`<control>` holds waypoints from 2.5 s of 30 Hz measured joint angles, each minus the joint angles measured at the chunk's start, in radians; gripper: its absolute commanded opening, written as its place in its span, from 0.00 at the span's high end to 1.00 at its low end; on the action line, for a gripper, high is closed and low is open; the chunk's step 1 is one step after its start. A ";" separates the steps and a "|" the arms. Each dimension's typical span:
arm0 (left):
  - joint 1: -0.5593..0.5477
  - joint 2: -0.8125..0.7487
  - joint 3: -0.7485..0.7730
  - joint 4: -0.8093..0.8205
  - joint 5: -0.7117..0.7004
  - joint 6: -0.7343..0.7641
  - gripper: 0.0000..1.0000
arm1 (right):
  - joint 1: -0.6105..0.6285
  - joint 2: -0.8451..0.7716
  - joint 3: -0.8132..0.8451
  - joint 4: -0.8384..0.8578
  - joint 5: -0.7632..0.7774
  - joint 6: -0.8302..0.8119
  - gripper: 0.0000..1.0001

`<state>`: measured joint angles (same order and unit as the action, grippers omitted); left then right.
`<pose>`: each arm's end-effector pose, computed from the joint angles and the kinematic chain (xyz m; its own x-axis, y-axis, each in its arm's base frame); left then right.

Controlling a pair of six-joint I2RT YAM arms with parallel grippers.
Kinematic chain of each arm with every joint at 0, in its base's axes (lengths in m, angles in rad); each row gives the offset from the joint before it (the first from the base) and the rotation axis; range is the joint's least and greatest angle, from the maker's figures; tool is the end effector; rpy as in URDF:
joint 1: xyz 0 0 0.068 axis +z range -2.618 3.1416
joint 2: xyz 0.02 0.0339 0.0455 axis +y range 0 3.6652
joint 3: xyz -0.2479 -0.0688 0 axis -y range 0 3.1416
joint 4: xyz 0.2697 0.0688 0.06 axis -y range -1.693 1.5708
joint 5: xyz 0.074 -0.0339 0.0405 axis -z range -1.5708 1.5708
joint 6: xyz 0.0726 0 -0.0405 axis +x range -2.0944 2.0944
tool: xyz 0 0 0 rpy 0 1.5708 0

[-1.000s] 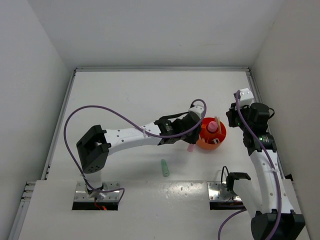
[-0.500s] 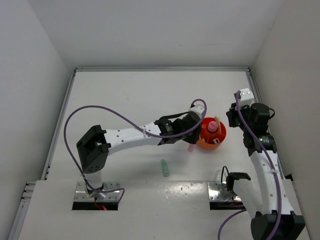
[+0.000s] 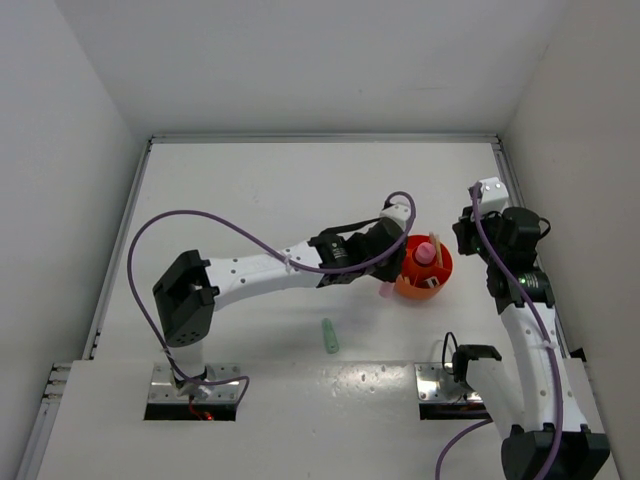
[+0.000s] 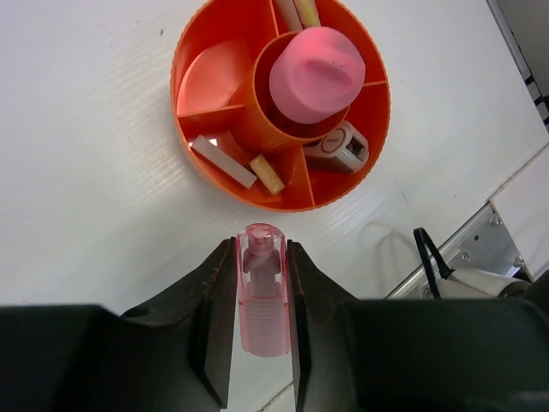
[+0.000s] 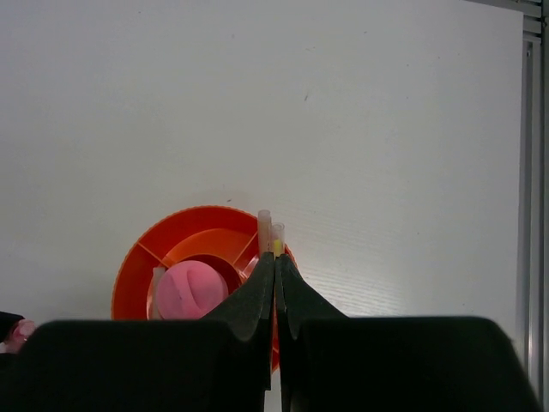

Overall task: Sort the stationery into containers
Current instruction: Place the pen in the storage box.

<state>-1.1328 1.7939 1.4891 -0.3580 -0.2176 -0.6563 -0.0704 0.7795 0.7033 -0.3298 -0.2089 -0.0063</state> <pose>0.2111 -0.4139 0.2424 -0.7023 0.0947 -0.7056 0.4841 0.7902 -0.3758 0.2508 -0.0026 0.2698 -0.3932 0.0215 -0.9192 -0.1237 0.9894 0.0761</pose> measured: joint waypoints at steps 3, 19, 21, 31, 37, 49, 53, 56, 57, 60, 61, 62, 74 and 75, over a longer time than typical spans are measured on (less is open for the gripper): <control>0.009 0.002 0.010 0.008 -0.016 0.022 1.00 | 0.000 -0.002 -0.004 -0.001 0.000 0.000 1.00; 0.106 0.090 0.018 0.343 -0.208 0.189 1.00 | 0.000 0.004 -0.014 0.000 0.001 0.000 1.00; 0.123 0.117 0.040 0.387 -0.227 0.199 1.00 | 0.000 0.008 -0.015 0.000 0.005 0.000 1.00; 0.144 0.238 0.134 0.564 -0.232 0.207 1.00 | 0.000 0.034 -0.017 0.003 0.034 0.000 1.00; 0.144 0.263 0.130 0.610 -0.200 0.182 1.00 | 0.000 0.037 -0.024 0.010 0.056 0.000 1.00; 0.133 0.280 0.092 0.667 -0.148 0.142 1.00 | 0.000 0.038 -0.026 0.015 0.079 0.000 1.00; 0.125 0.293 0.080 0.670 -0.140 0.135 1.00 | 0.000 0.038 -0.026 0.015 0.079 0.000 1.00; 0.118 0.309 0.079 0.673 -0.137 0.130 1.00 | 0.000 0.038 -0.026 0.015 0.080 0.000 1.00; 0.115 0.314 0.079 0.677 -0.136 0.127 1.00 | 0.000 0.038 -0.026 0.015 0.080 0.000 1.00; 0.107 0.325 0.079 0.676 -0.128 0.123 1.00 | 0.000 0.038 -0.026 0.015 0.080 0.000 1.00; 0.105 0.328 0.079 0.676 -0.126 0.122 1.00 | 0.000 0.038 -0.026 0.015 0.080 0.000 1.00; 0.103 0.332 0.079 0.676 -0.124 0.121 1.00 | 0.000 0.038 -0.026 0.015 0.080 0.000 1.00; 0.095 0.336 0.079 0.672 -0.131 0.116 0.48 | 0.000 0.038 -0.026 0.015 0.097 0.000 0.98; 0.094 0.336 0.079 0.671 -0.135 0.117 0.48 | 0.000 0.038 -0.026 0.015 0.097 0.000 0.98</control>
<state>-1.0389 2.1304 1.5677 0.3126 -0.3531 -0.5396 -0.0704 0.8173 0.6769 -0.3145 -0.1120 -0.0063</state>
